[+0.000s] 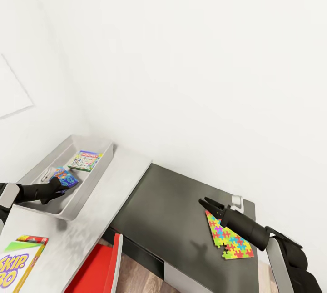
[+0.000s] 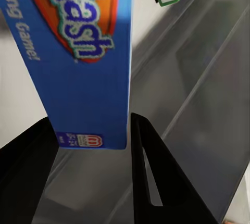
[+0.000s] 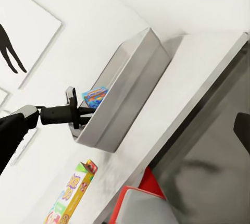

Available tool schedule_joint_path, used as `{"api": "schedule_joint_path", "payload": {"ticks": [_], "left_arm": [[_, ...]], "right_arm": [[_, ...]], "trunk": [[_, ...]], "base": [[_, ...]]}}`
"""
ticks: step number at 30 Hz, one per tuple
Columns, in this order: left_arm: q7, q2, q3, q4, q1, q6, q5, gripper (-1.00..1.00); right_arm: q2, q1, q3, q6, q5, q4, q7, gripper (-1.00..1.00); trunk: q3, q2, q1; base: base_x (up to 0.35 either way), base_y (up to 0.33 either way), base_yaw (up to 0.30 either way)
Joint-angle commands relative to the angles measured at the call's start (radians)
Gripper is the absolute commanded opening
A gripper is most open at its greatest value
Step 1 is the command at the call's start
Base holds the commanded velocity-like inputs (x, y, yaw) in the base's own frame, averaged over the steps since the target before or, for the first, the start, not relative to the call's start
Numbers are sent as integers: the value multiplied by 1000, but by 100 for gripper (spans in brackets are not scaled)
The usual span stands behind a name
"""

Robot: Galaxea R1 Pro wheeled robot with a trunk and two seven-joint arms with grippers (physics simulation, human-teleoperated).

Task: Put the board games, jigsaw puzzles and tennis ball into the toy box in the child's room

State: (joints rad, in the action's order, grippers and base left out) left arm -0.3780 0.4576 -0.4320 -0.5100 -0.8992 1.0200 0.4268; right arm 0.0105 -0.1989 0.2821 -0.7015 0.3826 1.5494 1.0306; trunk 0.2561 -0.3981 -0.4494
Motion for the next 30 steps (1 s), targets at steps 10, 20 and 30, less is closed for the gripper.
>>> {"api": "schedule_joint_path", "payload": {"ticks": [10, 20, 30], "left_arm": [[-9, 0, -7, 0, -1, 6, -8, -100], [-9, 0, -8, 0, -1, 6, -8, -100], [-11, 0, -8, 1, -1, 8, -8, 100]], "right_arm": [[-5, -2, -1, 42, 4, -52, 2, 100], [-4, -2, -1, 45, 4, -57, 2, 100], [-1, -2, -1, 45, 4, -57, 2, 100]], "trunk": [[2, -2, -1], [2, -2, -1], [2, -2, -1]], "base": [[0, 0, 0], [0, 0, 0], [0, 0, 0]]}}
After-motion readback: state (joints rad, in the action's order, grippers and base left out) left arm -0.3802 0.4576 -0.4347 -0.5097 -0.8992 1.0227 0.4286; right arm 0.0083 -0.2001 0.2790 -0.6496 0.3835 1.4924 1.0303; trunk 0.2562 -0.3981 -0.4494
